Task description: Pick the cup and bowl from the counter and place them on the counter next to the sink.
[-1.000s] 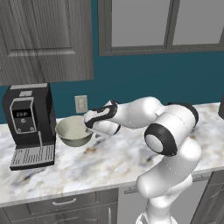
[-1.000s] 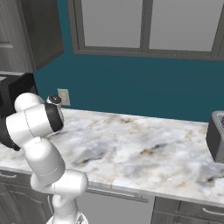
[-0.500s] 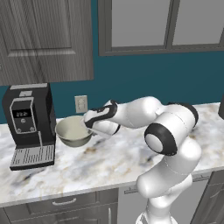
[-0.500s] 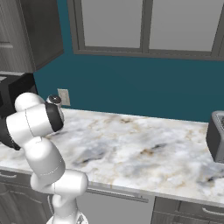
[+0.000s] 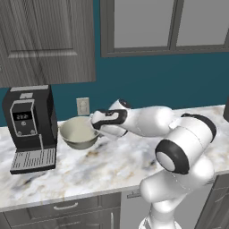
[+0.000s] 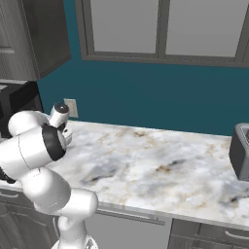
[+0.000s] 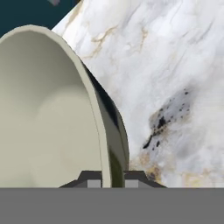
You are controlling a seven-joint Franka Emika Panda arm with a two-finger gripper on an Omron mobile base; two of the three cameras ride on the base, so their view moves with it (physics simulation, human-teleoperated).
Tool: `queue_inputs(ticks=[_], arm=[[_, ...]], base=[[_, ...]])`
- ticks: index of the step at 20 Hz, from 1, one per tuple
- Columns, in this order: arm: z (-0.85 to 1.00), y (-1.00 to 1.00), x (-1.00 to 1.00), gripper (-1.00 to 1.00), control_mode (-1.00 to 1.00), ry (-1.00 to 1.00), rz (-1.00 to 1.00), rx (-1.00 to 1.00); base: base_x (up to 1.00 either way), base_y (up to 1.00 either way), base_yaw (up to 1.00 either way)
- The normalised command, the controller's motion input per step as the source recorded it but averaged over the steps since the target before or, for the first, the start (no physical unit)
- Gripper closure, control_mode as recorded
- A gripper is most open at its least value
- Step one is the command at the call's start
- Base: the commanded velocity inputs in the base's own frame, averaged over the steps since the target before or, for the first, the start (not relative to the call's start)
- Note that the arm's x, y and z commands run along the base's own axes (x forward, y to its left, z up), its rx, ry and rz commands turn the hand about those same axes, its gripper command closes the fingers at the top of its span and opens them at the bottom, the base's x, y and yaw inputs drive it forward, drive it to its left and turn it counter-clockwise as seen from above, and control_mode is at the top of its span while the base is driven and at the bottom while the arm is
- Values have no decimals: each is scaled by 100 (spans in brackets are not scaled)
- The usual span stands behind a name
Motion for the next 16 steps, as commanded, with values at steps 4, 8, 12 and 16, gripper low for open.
queue_inputs(ticks=[4,8,12,16], arm=[[26,-58,-27,100,-100,0,-2,0],[34,-55,-37,100,-100,0,-2,0],[41,-37,-31,100,-100,0,-3,0],[43,-51,-15,100,-100,0,-4,0]], base=[[0,0,0],[0,0,0],[0,0,0],[0,0,0]])
